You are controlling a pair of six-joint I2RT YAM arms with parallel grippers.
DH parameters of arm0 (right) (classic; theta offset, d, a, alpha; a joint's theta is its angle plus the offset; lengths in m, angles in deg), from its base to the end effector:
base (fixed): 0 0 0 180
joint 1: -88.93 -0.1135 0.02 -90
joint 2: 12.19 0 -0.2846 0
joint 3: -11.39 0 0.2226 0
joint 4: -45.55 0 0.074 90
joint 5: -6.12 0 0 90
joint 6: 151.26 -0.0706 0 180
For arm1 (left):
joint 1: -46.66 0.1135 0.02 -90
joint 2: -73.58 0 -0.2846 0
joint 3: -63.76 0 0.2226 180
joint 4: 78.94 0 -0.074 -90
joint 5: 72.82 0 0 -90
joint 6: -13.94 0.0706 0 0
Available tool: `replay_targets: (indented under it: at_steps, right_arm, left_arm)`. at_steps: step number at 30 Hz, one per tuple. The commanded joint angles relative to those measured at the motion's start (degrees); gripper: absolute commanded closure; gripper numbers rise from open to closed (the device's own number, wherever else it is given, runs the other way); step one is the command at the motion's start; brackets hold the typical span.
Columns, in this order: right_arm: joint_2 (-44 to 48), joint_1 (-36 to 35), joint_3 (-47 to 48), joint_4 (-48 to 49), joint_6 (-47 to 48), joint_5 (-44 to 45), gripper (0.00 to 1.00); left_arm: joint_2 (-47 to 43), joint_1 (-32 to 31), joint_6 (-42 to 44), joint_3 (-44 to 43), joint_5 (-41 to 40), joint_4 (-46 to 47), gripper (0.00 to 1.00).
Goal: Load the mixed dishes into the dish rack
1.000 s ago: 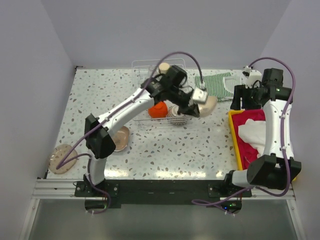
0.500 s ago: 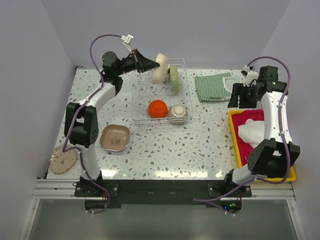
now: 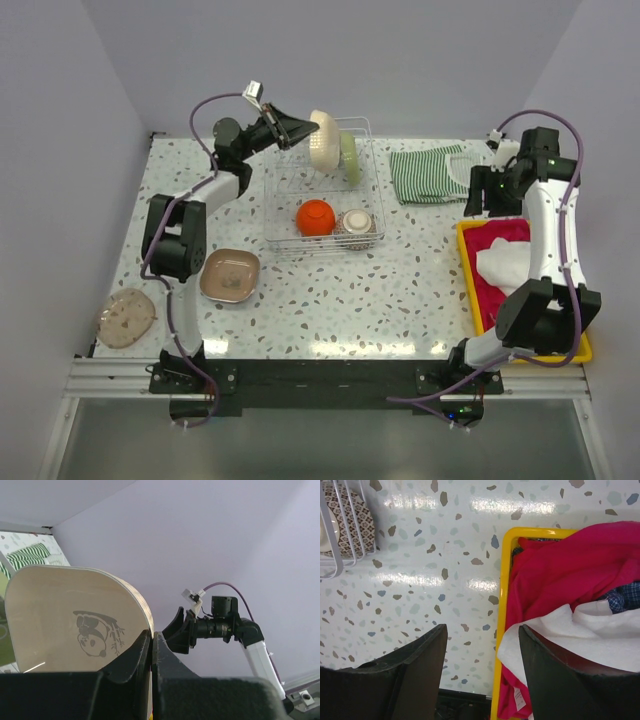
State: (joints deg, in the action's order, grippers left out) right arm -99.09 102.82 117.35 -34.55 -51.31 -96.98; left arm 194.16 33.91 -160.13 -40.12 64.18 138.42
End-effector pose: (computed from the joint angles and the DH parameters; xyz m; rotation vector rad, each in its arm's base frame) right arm 0.2797 -0.0527 0.3455 0.0123 2.5988 0.1533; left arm 0.4688 -0.1590 0.3376 -0.0985 1.6078 -1.8683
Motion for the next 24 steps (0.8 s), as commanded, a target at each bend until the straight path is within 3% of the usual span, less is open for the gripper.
replay_targets:
  at_steps: [1, 24]
  right_arm:
    - [0.41, -0.09, 1.26, -1.45, 1.64, 2.82, 0.37]
    - [-1.35, -1.32, 2.31, -5.14, 6.83, 7.92, 0.37]
  left_arm:
    - [1.68, 0.54, -5.13, -1.93, -4.19, 0.63, 1.00]
    - [11.00, -1.22, -13.49, -5.18, -8.77, 6.07, 1.00]
